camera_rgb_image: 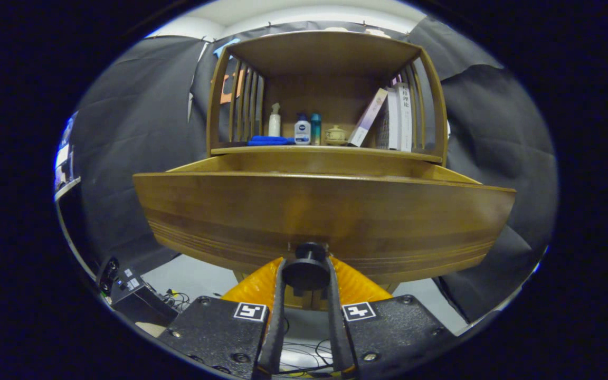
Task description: Pull open the drawer, take out the items inside it, and place them on the countertop above the cabinet.
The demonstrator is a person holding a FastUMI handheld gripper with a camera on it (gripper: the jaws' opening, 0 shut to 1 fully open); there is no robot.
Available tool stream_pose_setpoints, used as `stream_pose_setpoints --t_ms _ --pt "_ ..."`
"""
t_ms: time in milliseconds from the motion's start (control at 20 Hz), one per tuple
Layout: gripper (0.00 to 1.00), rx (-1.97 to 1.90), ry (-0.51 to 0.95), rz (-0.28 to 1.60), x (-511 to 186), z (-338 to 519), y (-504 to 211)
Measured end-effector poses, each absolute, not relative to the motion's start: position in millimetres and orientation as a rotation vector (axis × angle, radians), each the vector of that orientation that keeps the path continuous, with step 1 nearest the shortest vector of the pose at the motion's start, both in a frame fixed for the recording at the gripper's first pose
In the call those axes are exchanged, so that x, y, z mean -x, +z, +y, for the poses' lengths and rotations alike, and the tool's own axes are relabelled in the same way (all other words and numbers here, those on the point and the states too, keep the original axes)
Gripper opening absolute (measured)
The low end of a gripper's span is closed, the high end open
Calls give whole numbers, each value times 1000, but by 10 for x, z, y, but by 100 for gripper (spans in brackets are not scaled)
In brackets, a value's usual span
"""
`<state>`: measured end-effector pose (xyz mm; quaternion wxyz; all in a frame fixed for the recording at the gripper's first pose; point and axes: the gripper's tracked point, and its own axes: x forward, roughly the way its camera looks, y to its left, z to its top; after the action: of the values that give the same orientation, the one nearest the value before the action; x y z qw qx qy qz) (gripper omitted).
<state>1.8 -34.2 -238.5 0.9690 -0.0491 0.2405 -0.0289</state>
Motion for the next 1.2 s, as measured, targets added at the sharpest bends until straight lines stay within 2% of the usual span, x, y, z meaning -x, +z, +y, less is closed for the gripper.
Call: stream_pose_setpoints --t_ms 100,200,450,700,850,1200 --pt "40 94 -59 515 -18 -344 -2401" --pt "47 93 -62 536 43 -350 -2334" --pt "57 74 37 500 67 -138 -1713" --pt "82 49 148 539 -221 97 -1239" --pt "85 92 171 633 -512 58 -1248" --pt "85 265 159 901 -951 13 -1564"
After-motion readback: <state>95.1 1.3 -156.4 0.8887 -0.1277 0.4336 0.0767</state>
